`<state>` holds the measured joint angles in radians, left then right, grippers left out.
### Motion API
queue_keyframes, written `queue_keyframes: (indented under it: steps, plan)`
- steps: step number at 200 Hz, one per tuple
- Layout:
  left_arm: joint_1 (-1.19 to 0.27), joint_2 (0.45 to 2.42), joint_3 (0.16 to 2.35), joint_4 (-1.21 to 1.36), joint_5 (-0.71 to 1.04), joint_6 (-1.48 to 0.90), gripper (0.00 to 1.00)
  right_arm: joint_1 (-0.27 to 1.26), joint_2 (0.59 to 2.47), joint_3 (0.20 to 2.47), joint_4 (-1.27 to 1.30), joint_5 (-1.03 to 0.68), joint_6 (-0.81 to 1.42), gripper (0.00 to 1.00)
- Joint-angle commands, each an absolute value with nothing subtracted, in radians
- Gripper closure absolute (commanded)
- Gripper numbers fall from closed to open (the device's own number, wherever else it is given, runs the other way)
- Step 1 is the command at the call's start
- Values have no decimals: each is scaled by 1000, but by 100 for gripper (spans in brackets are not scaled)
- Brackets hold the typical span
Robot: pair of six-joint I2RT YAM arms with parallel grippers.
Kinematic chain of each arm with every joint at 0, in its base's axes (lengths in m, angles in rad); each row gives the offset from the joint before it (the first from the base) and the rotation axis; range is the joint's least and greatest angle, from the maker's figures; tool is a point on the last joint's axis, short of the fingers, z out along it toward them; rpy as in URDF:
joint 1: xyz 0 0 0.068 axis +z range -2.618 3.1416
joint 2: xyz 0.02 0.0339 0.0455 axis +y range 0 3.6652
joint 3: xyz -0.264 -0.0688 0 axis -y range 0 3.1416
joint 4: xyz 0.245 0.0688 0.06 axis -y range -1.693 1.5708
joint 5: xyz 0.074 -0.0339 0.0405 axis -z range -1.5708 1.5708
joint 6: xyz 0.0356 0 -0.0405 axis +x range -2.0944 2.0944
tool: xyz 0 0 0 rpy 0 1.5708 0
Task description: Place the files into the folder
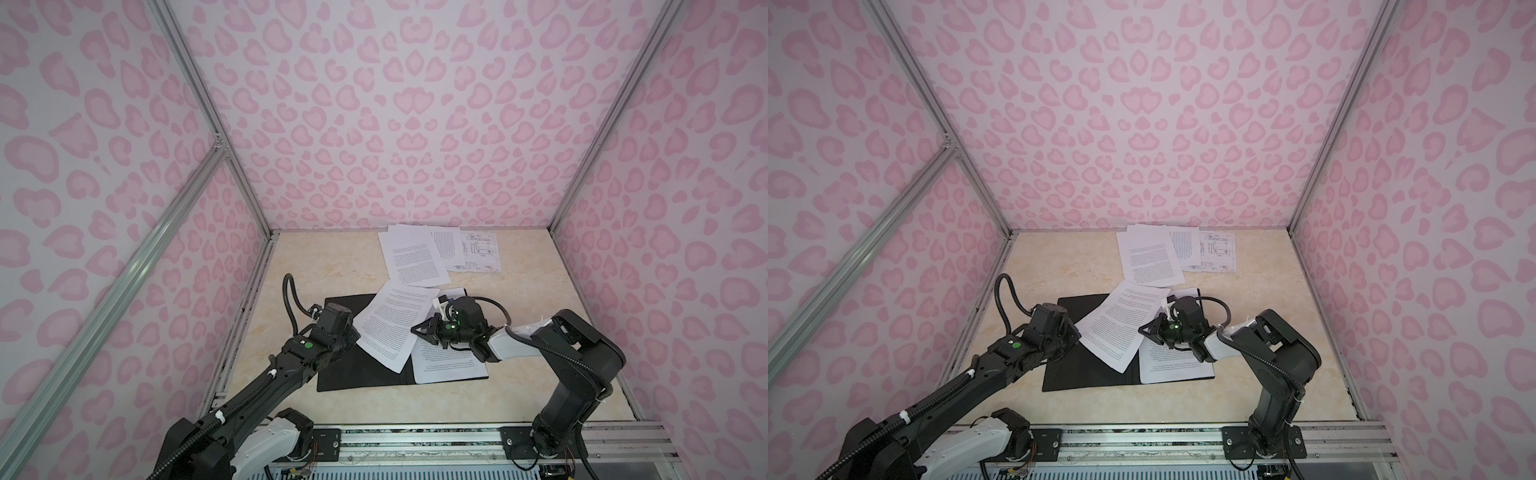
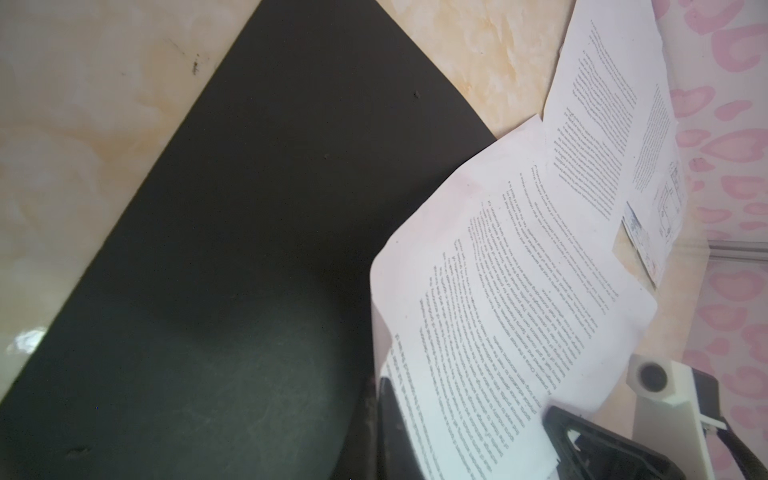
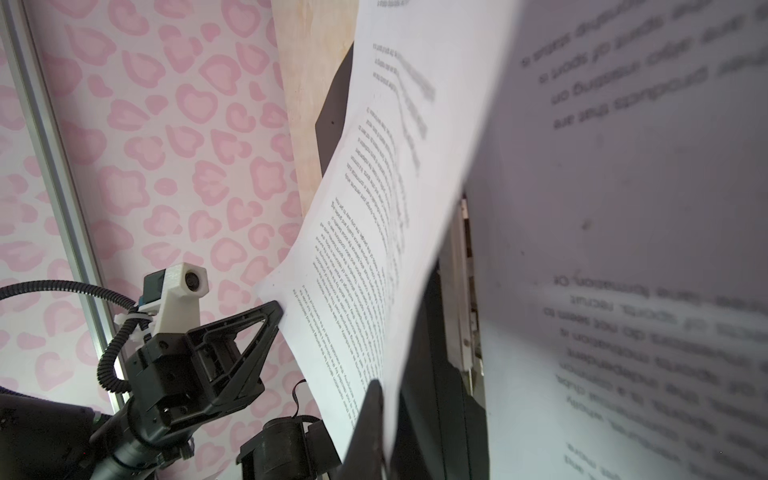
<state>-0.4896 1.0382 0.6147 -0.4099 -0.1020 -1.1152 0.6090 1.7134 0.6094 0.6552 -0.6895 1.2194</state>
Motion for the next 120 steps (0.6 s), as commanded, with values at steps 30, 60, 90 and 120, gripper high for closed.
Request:
queue_keyframes:
  steps: [30, 60, 90, 120]
  plan:
    - [-445, 983, 742, -379, -58, -766, 3, 528, 1502, 839, -79, -735, 715, 100]
    - [-420, 1001, 833, -408, 84, -553, 3, 408, 1566, 1033, -534, -902, 351, 100]
    - [-415, 993, 862, -442, 128, -491, 3, 297, 1620, 1164, -888, -807, 52, 100]
    - [-414, 958, 815, -423, 196, -476, 3, 198, 1638, 1213, -969, -610, 52, 100]
